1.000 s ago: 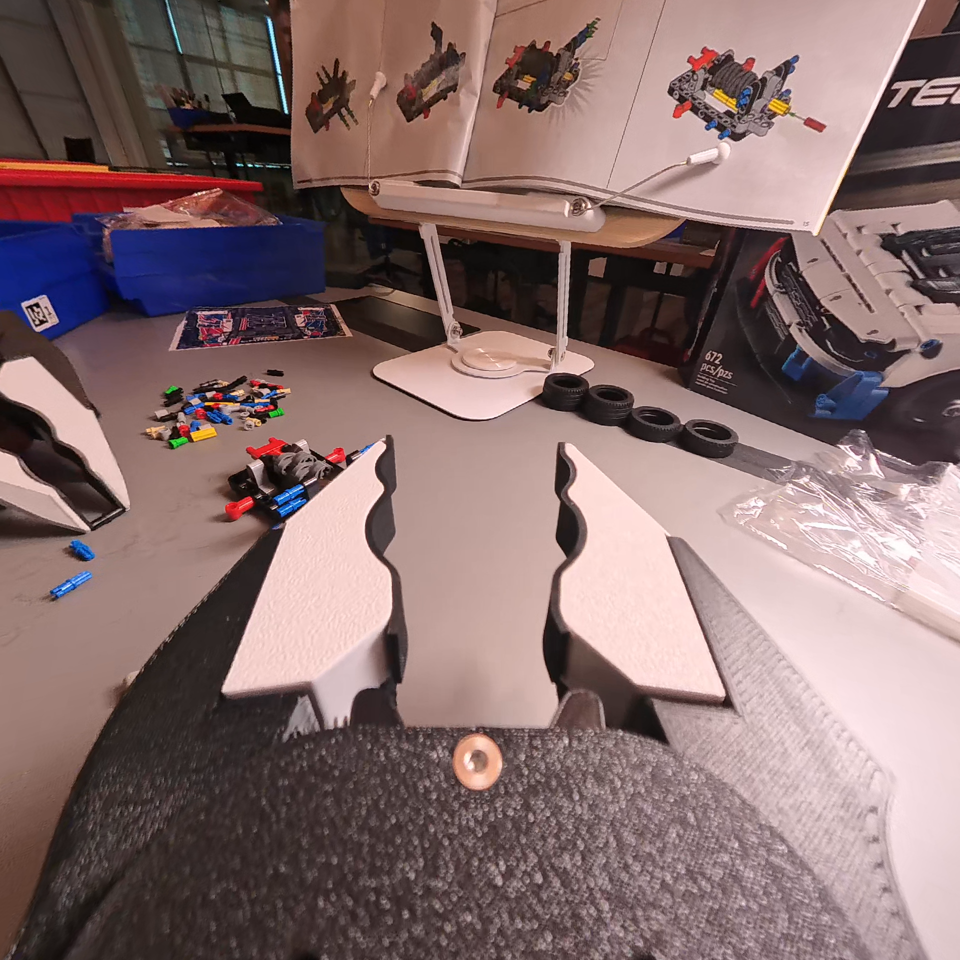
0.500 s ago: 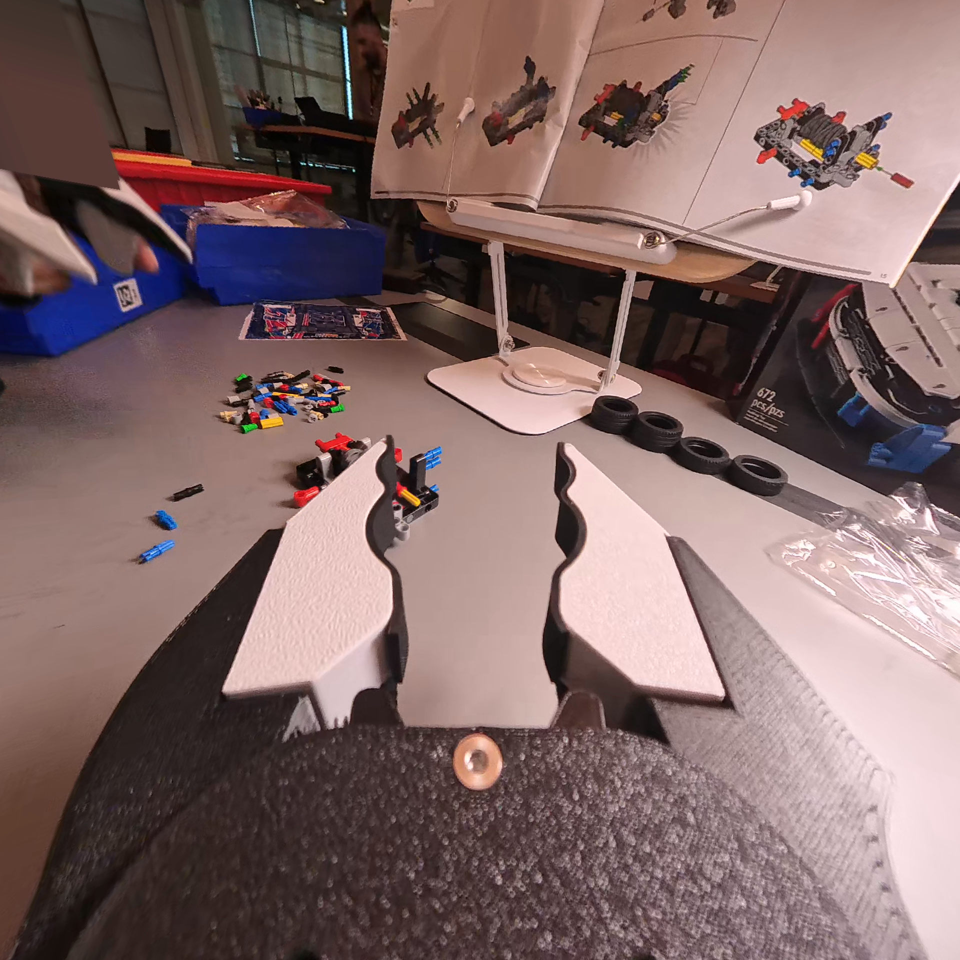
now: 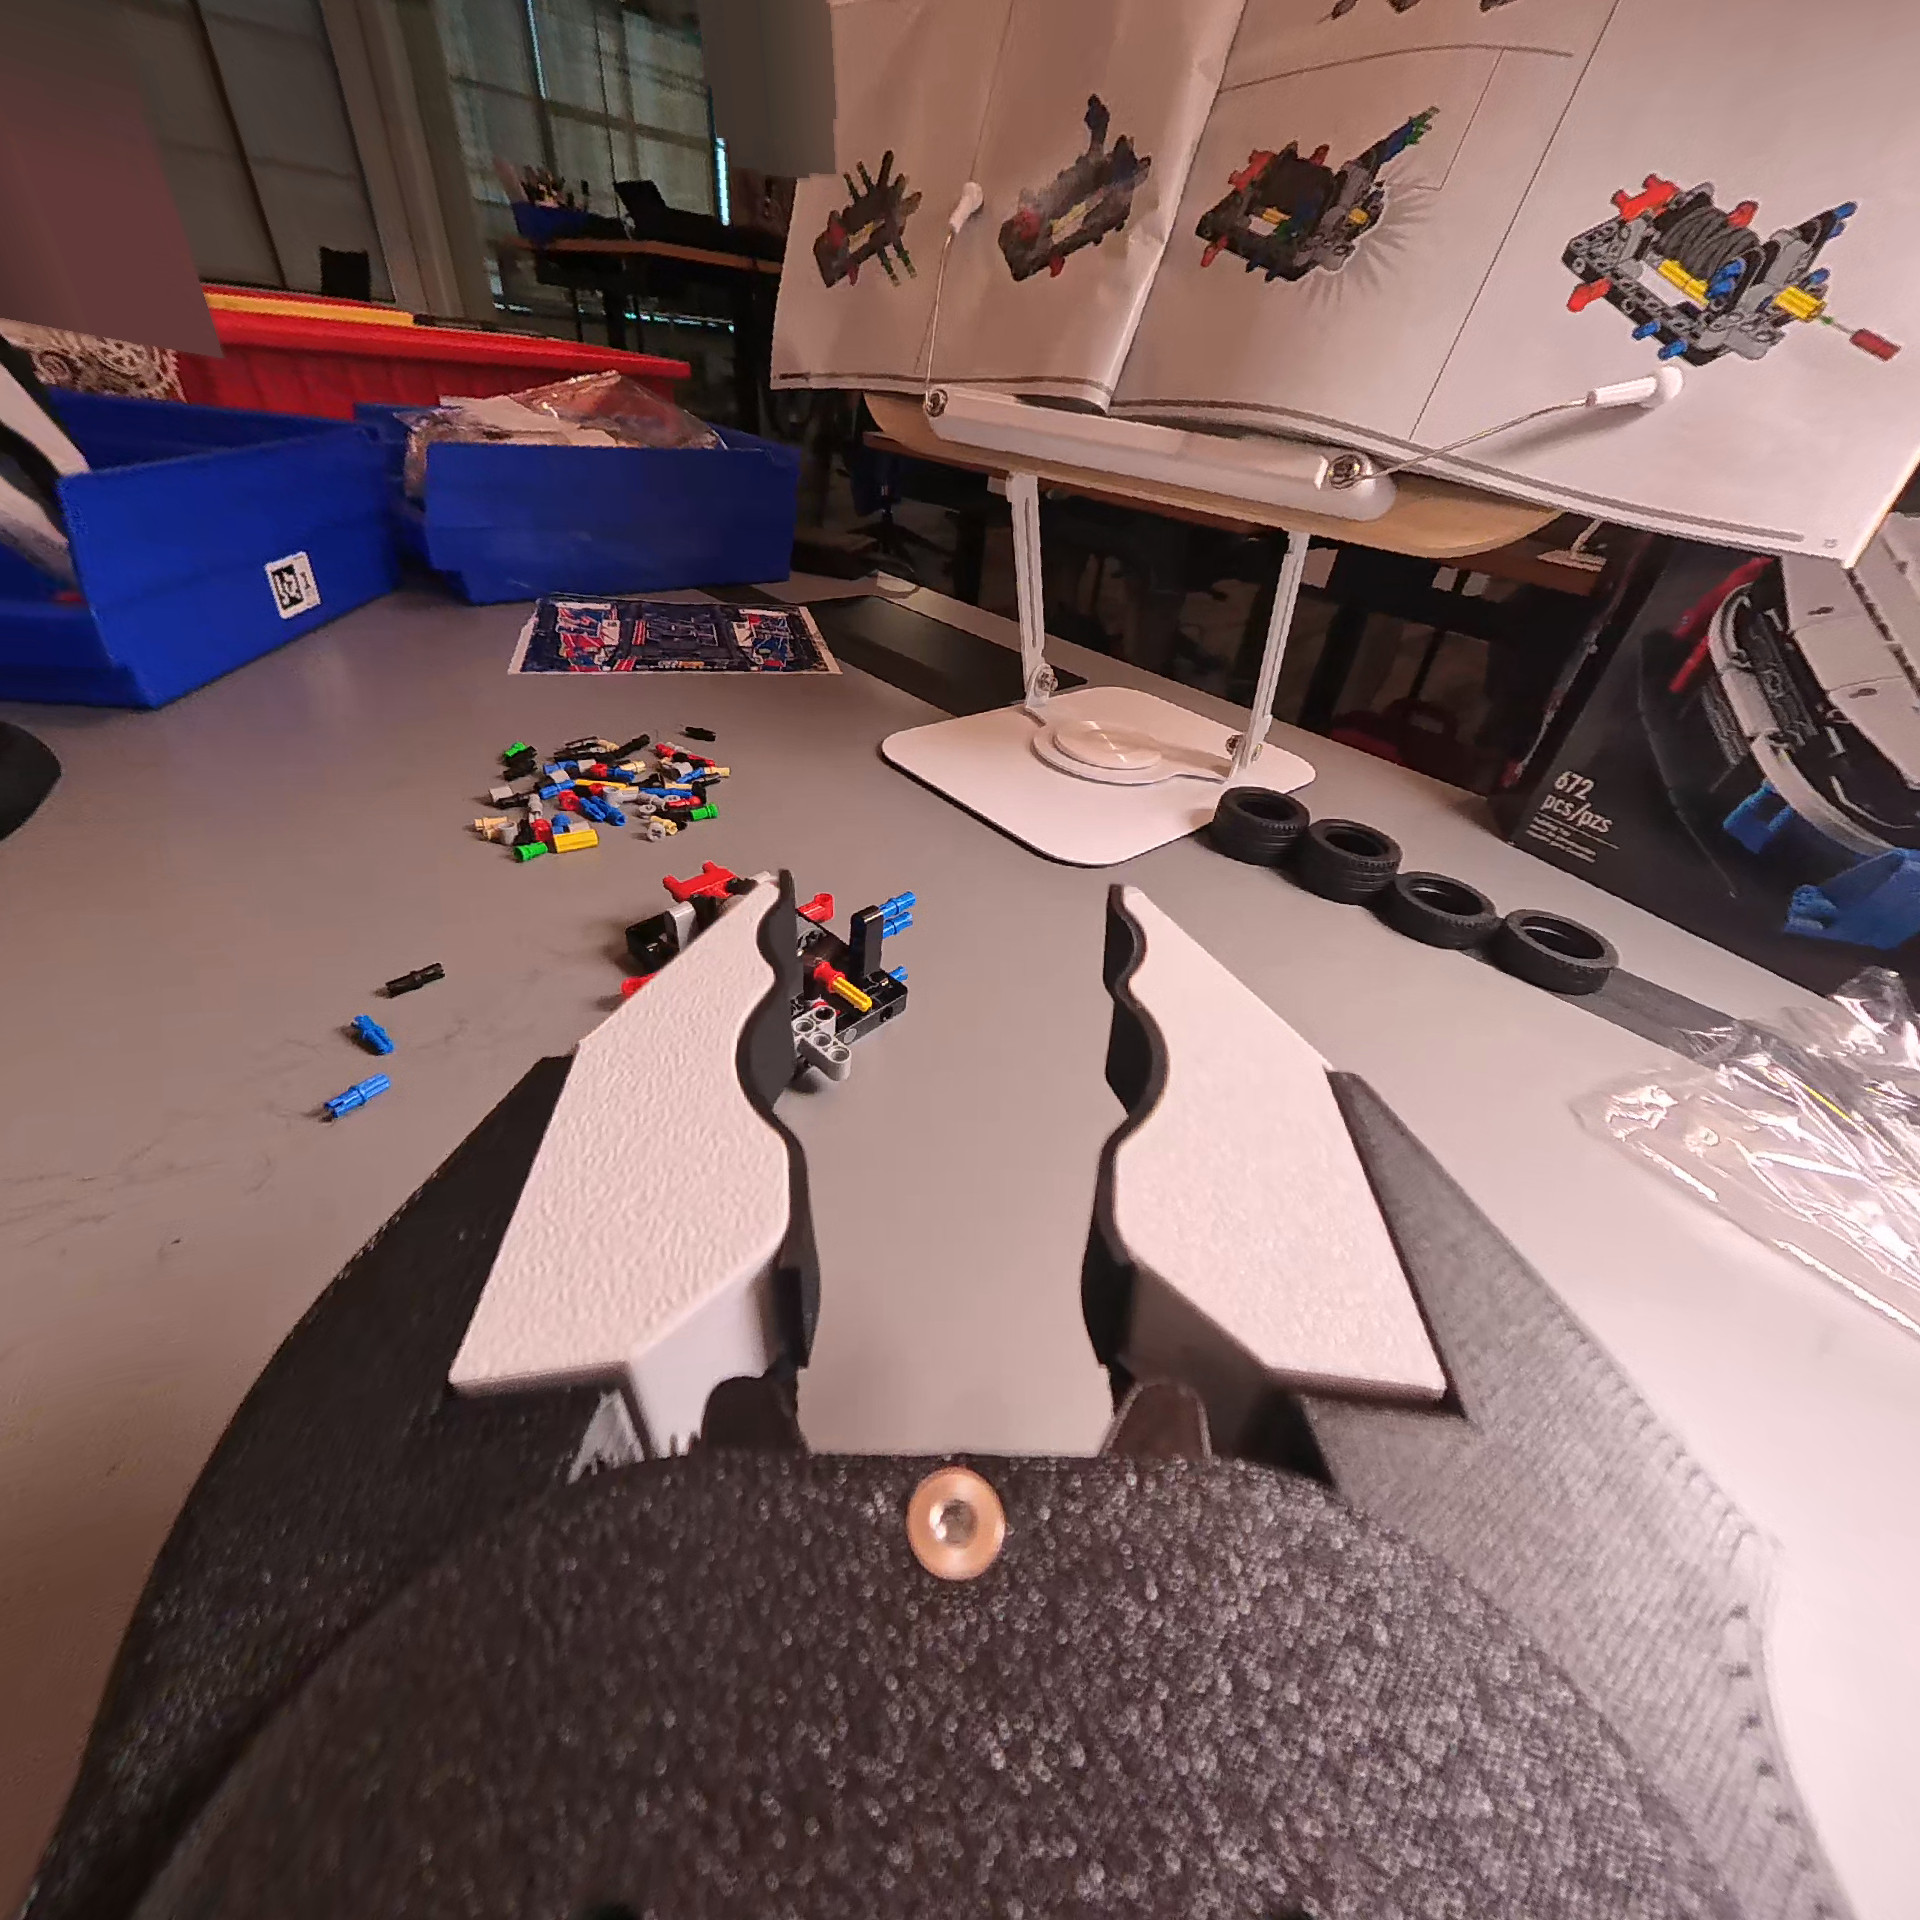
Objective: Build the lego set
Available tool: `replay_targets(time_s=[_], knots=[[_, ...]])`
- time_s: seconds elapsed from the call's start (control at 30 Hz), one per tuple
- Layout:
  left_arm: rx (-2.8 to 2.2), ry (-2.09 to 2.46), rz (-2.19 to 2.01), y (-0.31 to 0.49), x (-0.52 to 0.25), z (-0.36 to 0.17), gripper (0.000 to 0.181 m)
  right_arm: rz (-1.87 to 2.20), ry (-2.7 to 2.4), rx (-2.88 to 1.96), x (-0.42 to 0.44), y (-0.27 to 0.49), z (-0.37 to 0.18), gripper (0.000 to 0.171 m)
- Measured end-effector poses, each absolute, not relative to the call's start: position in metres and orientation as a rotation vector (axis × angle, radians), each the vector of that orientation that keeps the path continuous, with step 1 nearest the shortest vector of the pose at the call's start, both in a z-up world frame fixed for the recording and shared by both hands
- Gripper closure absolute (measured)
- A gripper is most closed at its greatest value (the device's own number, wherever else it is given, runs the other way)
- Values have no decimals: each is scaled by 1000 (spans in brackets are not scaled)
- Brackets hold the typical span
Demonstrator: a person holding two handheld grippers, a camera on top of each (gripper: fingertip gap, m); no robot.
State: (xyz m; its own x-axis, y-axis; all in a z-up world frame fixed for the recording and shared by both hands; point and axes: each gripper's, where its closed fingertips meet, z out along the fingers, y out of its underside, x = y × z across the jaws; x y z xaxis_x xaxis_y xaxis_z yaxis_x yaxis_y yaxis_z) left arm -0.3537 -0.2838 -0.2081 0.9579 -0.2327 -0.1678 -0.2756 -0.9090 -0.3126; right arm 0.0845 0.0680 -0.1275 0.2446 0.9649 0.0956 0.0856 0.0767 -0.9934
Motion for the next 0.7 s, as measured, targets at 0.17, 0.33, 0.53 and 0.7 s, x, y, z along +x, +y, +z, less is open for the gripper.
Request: replay_targets(time_s=[0.17, 0.33, 0.53, 0.7], knots=[[-2826, 457, 188, -281, -358, -227, 165, 912, -1092, -1325, 89, 71, -127, 114], [-2824, 469, 194, -279, -360, -226, 172, 915, -1094, -1325, 88, 71, -127, 114], [-2705, 459, 262, -268, -352, -196, 181, 914, -1109, -1309, 88, 68, -126, 115], [-2389, 513, 139, -231, -279, -110, 181, 958, -1106, -1277, 87, 60, -117, 116]])
